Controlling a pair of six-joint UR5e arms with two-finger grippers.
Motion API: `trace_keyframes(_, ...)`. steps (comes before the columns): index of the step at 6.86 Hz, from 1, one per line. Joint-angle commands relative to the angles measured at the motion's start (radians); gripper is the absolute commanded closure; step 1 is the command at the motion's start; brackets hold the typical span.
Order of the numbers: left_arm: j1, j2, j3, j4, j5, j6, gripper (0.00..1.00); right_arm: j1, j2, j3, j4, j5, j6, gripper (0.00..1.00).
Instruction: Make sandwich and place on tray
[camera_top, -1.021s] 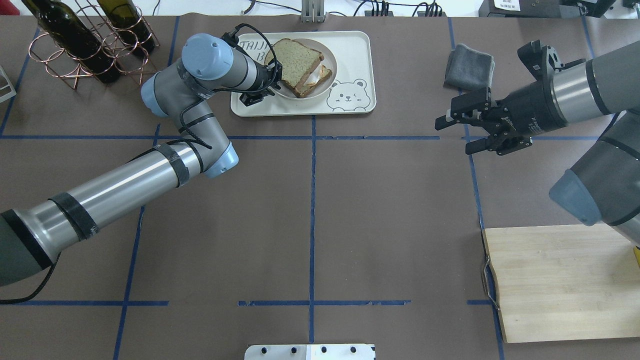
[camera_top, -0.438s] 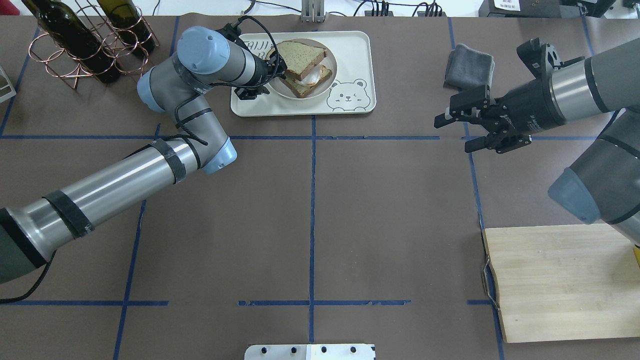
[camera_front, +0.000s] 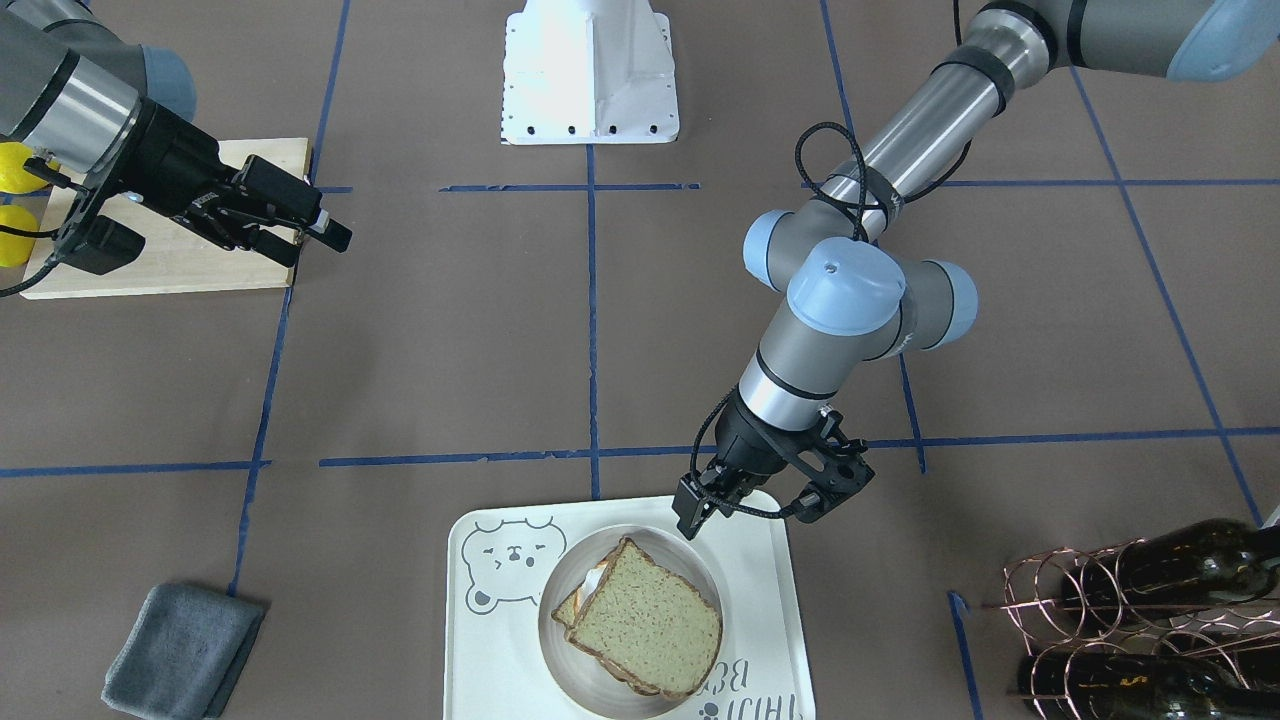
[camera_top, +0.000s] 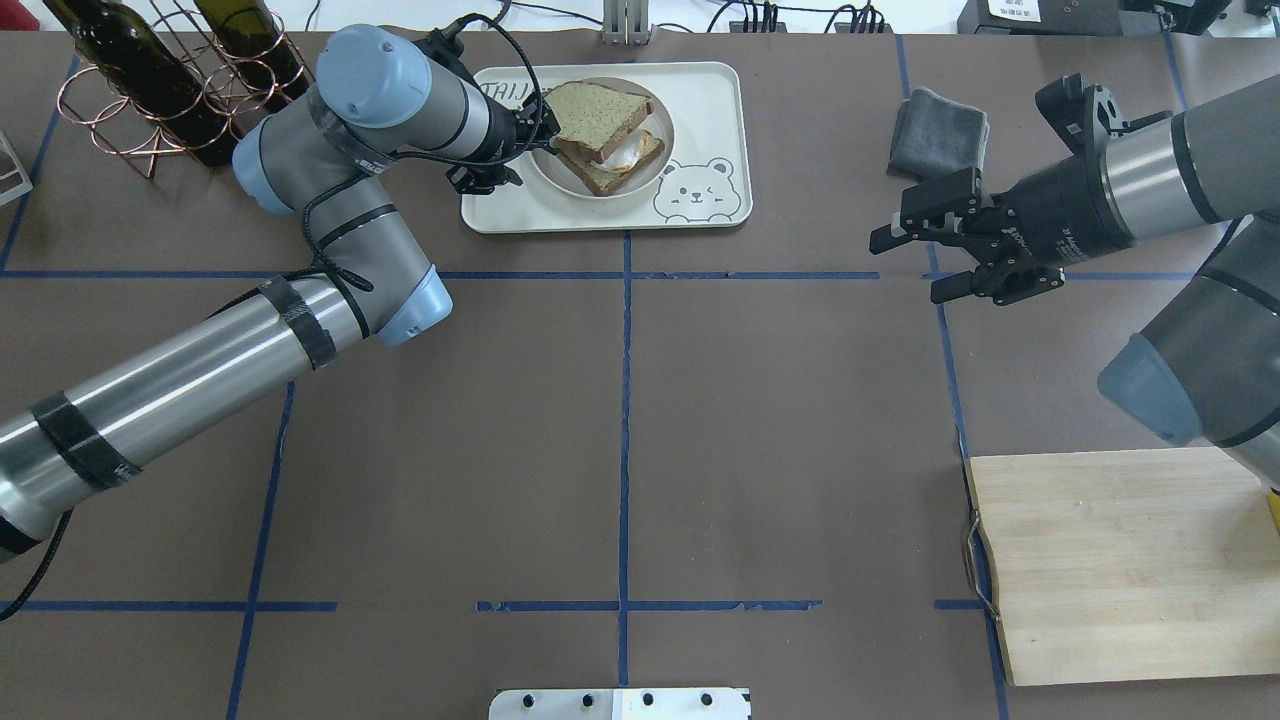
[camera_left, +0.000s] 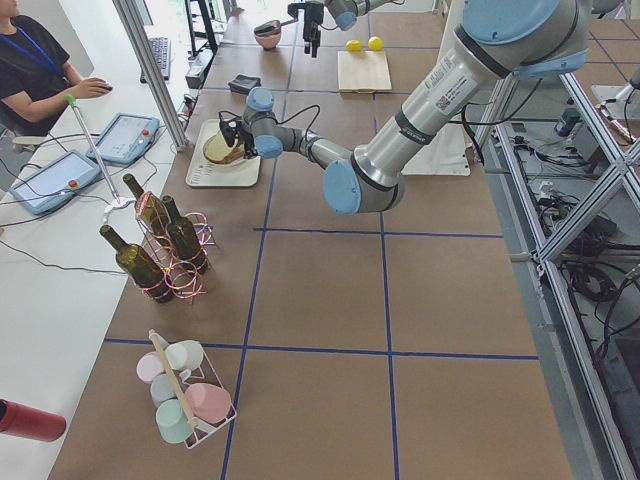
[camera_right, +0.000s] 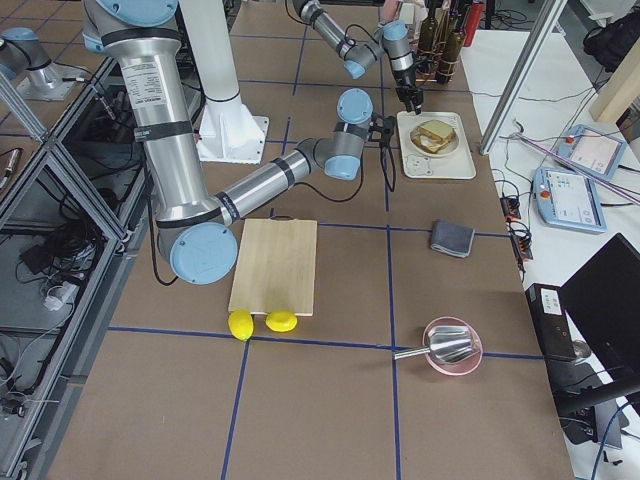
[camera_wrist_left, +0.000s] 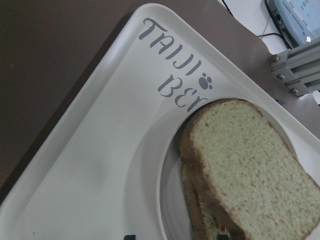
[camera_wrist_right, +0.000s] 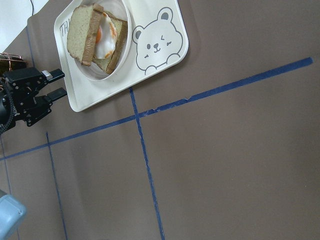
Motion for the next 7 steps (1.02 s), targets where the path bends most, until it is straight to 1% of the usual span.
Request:
trace_keyframes(1,-0.018,0.044,-0.118,0.085,-0.078,0.042,0.32,0.028,-0.002,0.002,-0.002,0.015,-0.002,0.0)
trace_keyframes(2,-0.024,0.116,-0.21,0.119,-0.091,0.101,0.0,0.062,-0.009,0.004,-0.002,0.05,-0.005,0.0)
trace_keyframes(3,-0.044,0.192,-0.342,0.195,-0.094,0.189,0.0,0.094,-0.015,0.005,-0.002,0.075,-0.006,0.0)
trace_keyframes(4,-0.055,0.252,-0.46,0.299,-0.091,0.318,0.0,0.114,-0.023,0.004,-0.002,0.078,-0.014,0.0)
trace_keyframes(5,-0.082,0.303,-0.522,0.341,-0.089,0.44,0.0,0.124,-0.049,-0.007,-0.009,0.078,-0.058,0.0)
trace_keyframes(6,-0.12,0.366,-0.551,0.343,-0.091,0.584,0.0,0.128,-0.099,-0.013,-0.064,0.075,-0.195,0.0)
trace_keyframes(7,-0.175,0.432,-0.559,0.343,-0.091,0.757,0.0,0.145,-0.154,-0.015,-0.15,0.065,-0.374,0.0)
